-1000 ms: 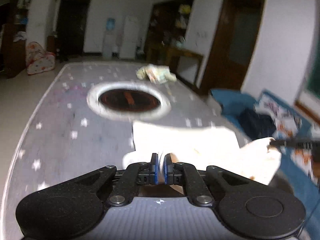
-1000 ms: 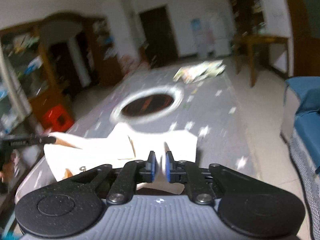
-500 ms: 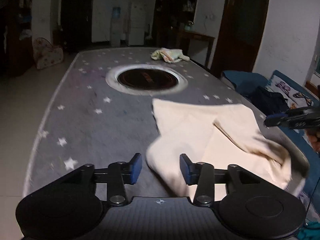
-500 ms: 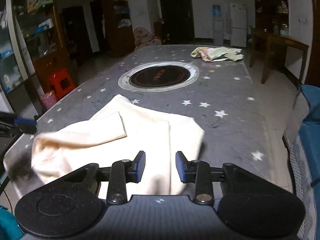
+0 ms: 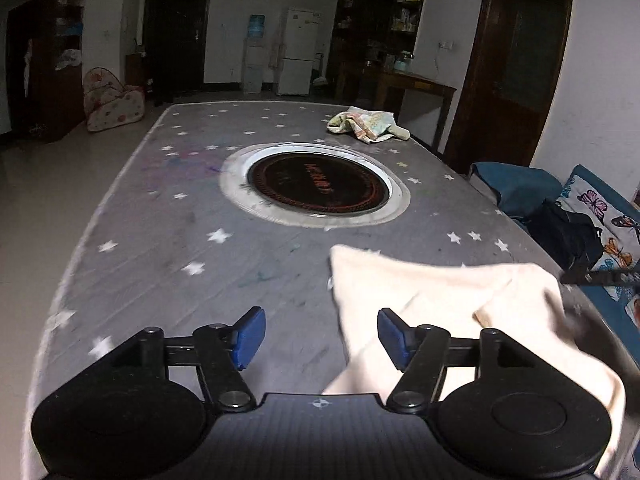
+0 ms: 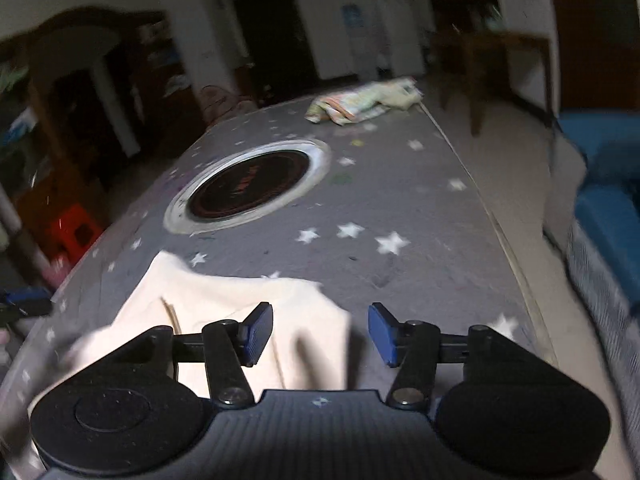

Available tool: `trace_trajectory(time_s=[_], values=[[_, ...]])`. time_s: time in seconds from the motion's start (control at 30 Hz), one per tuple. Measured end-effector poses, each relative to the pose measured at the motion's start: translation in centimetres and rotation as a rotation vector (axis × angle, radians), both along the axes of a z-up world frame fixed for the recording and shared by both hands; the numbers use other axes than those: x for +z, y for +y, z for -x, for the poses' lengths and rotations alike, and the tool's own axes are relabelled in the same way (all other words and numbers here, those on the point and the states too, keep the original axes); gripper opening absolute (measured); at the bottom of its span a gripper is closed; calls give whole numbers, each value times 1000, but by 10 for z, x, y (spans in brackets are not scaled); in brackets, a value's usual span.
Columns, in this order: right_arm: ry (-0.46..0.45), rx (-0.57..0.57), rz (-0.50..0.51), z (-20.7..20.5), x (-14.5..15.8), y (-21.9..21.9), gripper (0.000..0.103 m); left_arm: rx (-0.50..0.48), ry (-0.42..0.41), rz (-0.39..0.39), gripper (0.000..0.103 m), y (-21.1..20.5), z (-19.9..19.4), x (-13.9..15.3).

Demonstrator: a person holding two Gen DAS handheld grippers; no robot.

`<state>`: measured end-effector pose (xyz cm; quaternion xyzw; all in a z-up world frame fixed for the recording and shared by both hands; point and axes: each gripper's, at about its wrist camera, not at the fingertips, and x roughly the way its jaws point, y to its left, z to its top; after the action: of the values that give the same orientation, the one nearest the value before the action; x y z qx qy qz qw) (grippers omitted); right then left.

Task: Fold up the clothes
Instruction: 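Lower the sweatshirt onto the table and open both grippers, then grasp the sweatshirt hem with the left gripper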

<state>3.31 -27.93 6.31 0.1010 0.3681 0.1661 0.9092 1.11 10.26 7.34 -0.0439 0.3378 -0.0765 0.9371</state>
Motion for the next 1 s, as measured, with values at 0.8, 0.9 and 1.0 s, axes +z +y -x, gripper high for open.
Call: trace_trajectory(time_s=[0.8, 0.9, 1.0], values=[[-47, 294, -298, -35, 15, 17, 66, -37, 105, -2, 75, -34, -94, -44], [11, 179, -245, -43, 9, -5, 61, -54, 110, -5, 70, -37, -99, -46], [105, 91, -261, -49, -5, -28, 54, -63, 121, 2, 67, -38, -106, -49]])
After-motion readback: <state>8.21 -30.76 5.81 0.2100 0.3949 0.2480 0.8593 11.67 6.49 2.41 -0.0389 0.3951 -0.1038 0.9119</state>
